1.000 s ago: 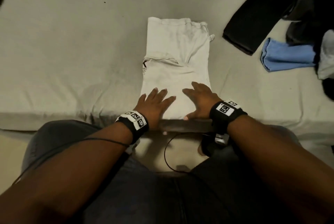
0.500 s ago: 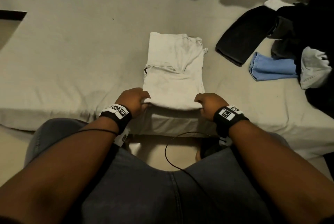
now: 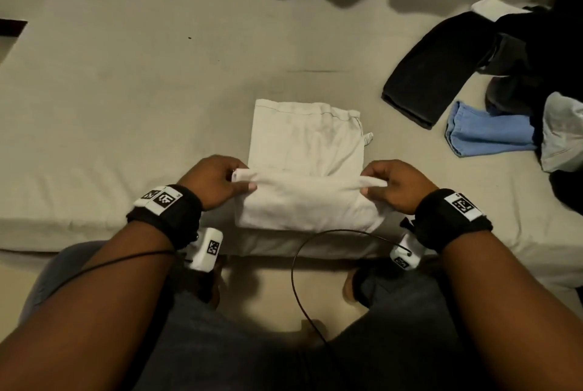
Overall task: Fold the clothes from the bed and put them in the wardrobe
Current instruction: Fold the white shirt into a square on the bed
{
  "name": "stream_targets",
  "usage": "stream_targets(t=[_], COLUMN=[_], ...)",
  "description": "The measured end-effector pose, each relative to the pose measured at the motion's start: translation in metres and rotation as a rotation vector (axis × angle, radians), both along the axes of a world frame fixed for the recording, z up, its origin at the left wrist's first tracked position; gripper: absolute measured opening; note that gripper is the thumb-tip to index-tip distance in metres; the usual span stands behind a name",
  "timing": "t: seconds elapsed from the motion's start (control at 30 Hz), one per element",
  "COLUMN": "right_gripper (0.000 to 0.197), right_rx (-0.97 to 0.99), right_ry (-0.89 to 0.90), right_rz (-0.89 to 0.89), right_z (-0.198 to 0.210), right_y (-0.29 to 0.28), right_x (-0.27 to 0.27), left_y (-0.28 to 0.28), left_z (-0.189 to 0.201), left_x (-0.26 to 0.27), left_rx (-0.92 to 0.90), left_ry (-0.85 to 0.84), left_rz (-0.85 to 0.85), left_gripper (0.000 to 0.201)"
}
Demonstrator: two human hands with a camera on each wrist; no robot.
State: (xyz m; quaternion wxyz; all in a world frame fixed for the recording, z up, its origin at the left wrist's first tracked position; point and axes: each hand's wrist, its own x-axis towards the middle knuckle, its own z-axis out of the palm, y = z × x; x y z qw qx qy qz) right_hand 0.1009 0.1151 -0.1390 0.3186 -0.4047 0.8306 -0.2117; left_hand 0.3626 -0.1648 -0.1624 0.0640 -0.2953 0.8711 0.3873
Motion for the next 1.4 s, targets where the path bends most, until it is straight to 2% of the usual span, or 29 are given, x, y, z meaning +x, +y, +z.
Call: stream_targets(t=[0.17, 0.37, 0.43, 0.47, 0.53, 0.6, 0.67, 0.73, 0.83, 0.87, 0.9, 0.97, 1.07, 1.23, 1.37, 1.4], right_gripper=[0.005, 0.008, 0.013, 0.022, 0.051, 0.065, 0.070, 0.074, 0.074, 0.068, 0.063, 0.060, 0.053, 0.044, 0.052, 0.054], right_rx=[-0.101, -0.016, 0.026, 0.023, -0.033, -0.088, -0.131, -0.110, 0.004, 0.017, 0.039, 0.094, 0.043, 0.031, 0.140, 0.161], right_ry=[0.229, 0.282, 0.291, 0.296, 0.243, 0.217, 0.194, 0.097, -0.236, -0.330, -0.349, -0.253, -0.119, -0.031, -0.014, -0.025], right_rz=[-0.120, -0.178, -0.204, -0.230, -0.331, -0.446, -0.547, -0.649, -0.755, -0.762, -0.706, -0.571, -0.625, -0.619, -0.582, -0.579], right_z=[-0.012, -0.027, -0.038, -0.045, -0.058, -0.065, -0.062, -0.057, -0.058, -0.061, -0.065, -0.070, -0.064, -0.052, -0.066, -0.071], right_y=[-0.053, -0.132, -0.150, -0.154, -0.154, -0.145, -0.128, -0.107, -0.079, -0.073, -0.070, -0.065, -0.056, -0.013, 0.009, 0.010], right_x=[-0.052, -0.121, -0.133, -0.137, -0.140, -0.134, -0.121, -0.102, -0.060, -0.044, -0.031, -0.010, 0.005, 0.017, 0.043, 0.048], left_y=[-0.038, -0.071, -0.080, -0.084, -0.086, -0.081, -0.070, -0.059, -0.039, -0.029, -0.019, -0.001, 0.008, 0.013, 0.041, 0.045], left_z=[-0.010, -0.036, -0.044, -0.048, -0.052, -0.052, -0.052, -0.053, -0.058, -0.058, -0.060, -0.061, -0.054, -0.032, -0.040, -0.045], left_x=[-0.078, -0.140, -0.154, -0.158, -0.163, -0.158, -0.149, -0.137, -0.113, -0.104, -0.097, -0.083, -0.066, -0.021, 0.017, 0.021], left_rx=[0.091, 0.220, 0.386, 0.449, 0.465, 0.389, 0.279, 0.172, 0.093, 0.115, 0.146, 0.181, 0.125, 0.168, 0.257, 0.270], left_ry=[0.287, 0.399, 0.451, 0.453, 0.370, 0.260, 0.155, 0.038, -0.137, -0.165, -0.163, -0.098, 0.004, -0.025, -0.180, -0.181], left_rz=[0.345, 0.599, 0.664, 0.677, 0.666, 0.646, 0.561, 0.468, 0.458, 0.463, 0.473, 0.509, 0.515, 0.488, 0.366, 0.369], left_gripper=[0.015, 0.013, 0.026, 0.037, 0.055, 0.060, 0.055, 0.053, 0.069, 0.074, 0.075, 0.060, 0.029, 0.034, 0.026, 0.029])
